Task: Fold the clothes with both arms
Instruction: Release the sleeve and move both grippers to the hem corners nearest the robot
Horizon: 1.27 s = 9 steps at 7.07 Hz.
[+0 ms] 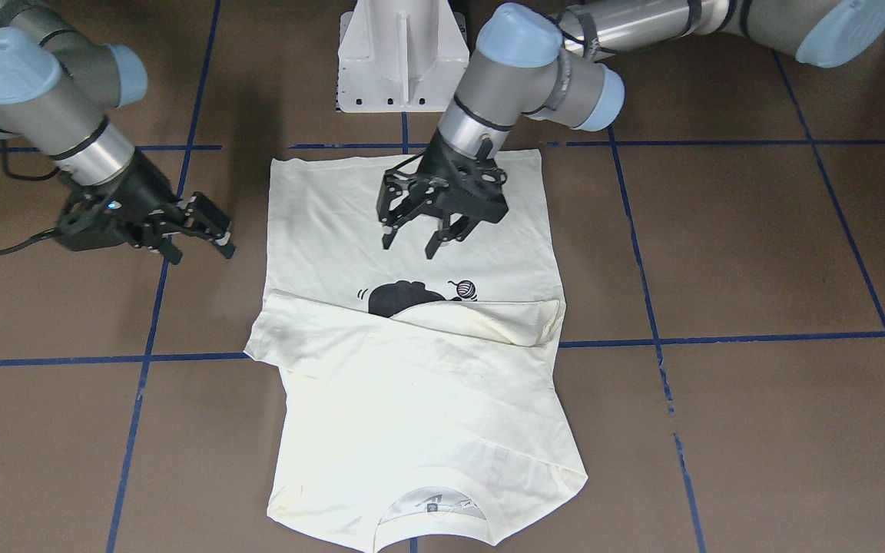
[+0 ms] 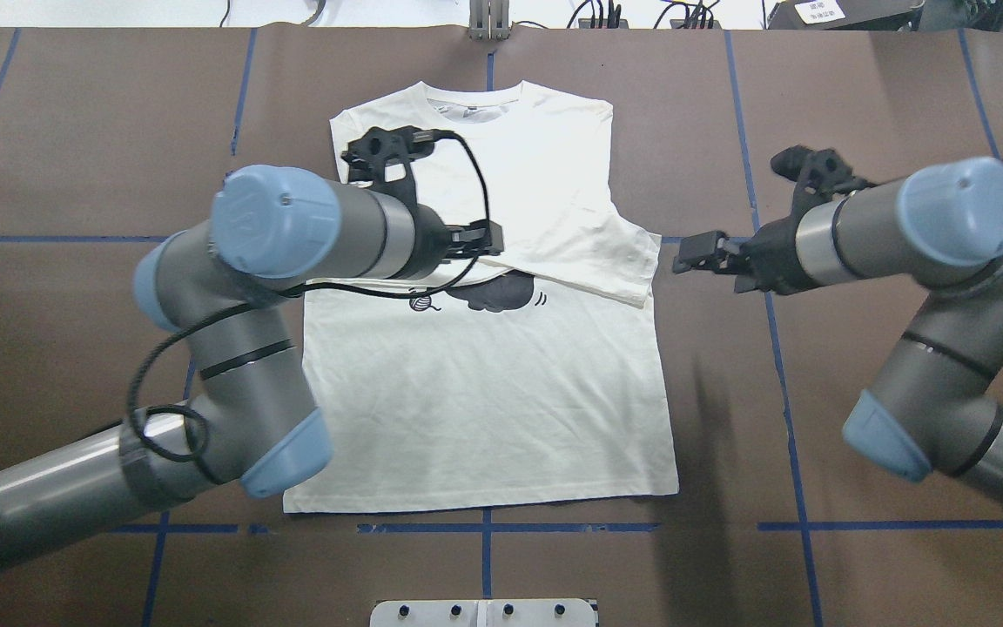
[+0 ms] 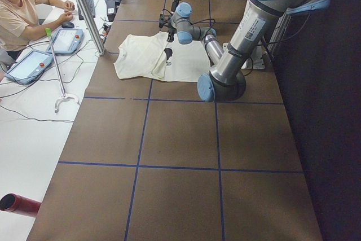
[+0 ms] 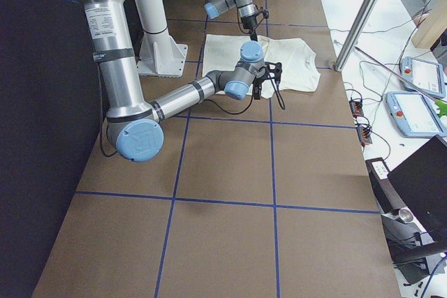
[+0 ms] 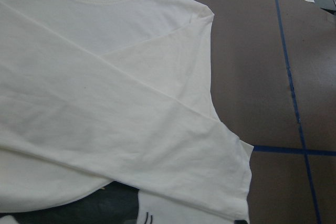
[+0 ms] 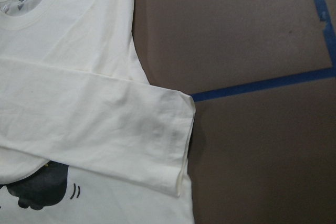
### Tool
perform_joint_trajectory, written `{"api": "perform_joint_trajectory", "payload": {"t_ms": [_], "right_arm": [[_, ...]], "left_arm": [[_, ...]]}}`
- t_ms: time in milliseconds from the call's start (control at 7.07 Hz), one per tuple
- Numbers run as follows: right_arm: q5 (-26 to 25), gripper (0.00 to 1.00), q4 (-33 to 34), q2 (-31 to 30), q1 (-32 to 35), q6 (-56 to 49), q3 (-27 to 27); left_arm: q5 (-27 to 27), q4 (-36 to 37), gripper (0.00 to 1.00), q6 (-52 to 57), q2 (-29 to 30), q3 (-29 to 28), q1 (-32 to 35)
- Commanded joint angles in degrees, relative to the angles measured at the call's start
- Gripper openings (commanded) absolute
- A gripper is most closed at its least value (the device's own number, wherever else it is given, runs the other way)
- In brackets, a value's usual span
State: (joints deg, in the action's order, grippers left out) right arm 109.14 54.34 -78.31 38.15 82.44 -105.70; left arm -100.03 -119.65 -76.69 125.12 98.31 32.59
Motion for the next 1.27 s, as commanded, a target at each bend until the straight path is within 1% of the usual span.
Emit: {"api": "perform_joint_trajectory", "payload": {"t_ms": [0, 141, 283, 424, 566, 707, 849, 990, 1132], "right_arm": [[-12.9, 0.94, 4.4, 0.0, -13.8, 15.2, -5.5], [-18.6, 0.91, 13.5, -0.1, -18.9, 19.1, -10.3], [-26.4, 0.90, 22.4, -0.1, -25.3, 23.9, -13.4], [-31.6, 0.88, 27.8, -0.1, -29.8, 29.0, -13.3], [-32.8, 0.84, 29.1, -0.6, -31.5, 31.8, -13.2], [-34.5, 0.84, 29.2, -2.4, -32.8, 32.0, -12.2], [-35.0, 0.84, 29.2, -2.5, -32.9, 32.0, -11.4], [-35.0, 0.78, 29.2, -2.7, -32.8, 32.1, -10.8], [-35.0, 0.68, 29.2, -3.4, -32.9, 32.3, -10.8]], "left_arm": [[-6.8, 0.6, 0.67, 1.0, -9.7, 7.2, 3.4], [-7.4, 0.6, 0.67, 0.4, -10.2, 7.2, 3.9], [-7.4, 0.4, 0.69, 0.0, -10.1, 7.0, 3.9], [-7.3, 0.2, 0.69, -0.1, -10.1, 6.7, 3.9], [-7.2, 0.1, 0.69, -0.4, -10.1, 6.5, 3.9], [-7.1, 0.0, 0.69, -1.8, -10.1, 6.4, 3.6], [-7.1, 0.1, 0.70, -1.9, -10.1, 6.3, 3.6], [-7.1, 0.1, 0.71, -2.3, -10.0, 6.3, 3.4], [-7.1, 0.1, 0.71, -3.1, -10.0, 6.3, 3.4]]}}
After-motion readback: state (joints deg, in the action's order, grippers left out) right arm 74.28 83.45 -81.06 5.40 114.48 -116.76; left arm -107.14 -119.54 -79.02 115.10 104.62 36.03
